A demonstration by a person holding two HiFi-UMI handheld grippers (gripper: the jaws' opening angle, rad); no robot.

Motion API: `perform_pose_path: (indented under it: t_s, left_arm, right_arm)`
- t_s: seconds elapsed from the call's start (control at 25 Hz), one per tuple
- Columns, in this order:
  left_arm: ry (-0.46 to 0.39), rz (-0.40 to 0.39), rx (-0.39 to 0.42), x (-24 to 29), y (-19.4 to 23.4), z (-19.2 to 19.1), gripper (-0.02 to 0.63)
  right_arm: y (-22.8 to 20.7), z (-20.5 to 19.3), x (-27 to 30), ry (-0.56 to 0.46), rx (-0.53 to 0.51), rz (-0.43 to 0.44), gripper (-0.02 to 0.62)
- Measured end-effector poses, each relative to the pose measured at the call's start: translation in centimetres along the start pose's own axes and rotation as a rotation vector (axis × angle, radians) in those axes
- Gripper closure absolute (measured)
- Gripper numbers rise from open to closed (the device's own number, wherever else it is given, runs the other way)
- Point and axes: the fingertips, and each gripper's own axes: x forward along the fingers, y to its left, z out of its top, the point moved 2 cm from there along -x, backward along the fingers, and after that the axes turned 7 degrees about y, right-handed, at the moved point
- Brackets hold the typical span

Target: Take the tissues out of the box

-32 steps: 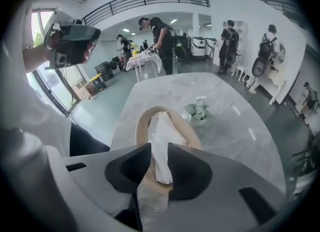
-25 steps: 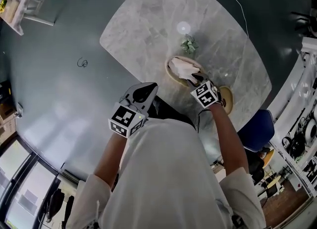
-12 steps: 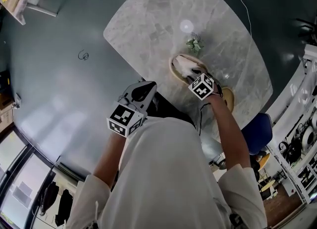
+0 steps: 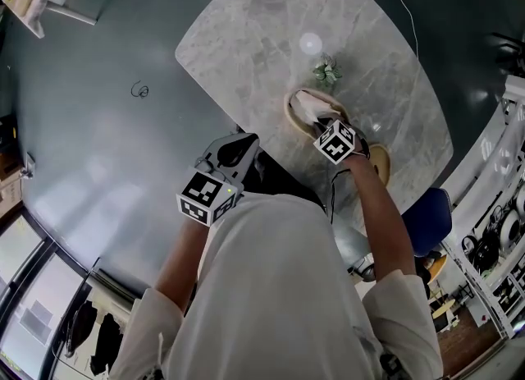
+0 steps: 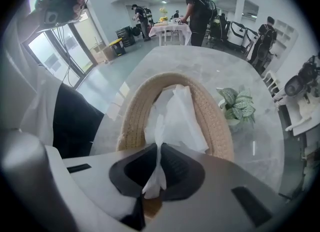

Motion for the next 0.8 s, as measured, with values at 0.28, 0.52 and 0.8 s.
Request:
perform_pose_path:
  t_s: [0.28,0.52,0.8]
  left_arm:
    - [-0.021,-0.010,0.025,-0.9,-0.8,0.8,0.597]
    - [-0.057,0.013,0.044,-2.2,0.2,2.0,0.597]
    - [-0.079,0.017,0.094,-3.6,0.3,3.2,0.597]
  right_arm:
    - [0.2,-0.4,-2.6,-0.063,0.059,-0.018,0.552]
    - [0.3,0.0,-5.2,-0.137,0.130,-0.053,0.552]
    - [-0.2,0.1,-9.4,-0.250,0.222,-0.114,0.552]
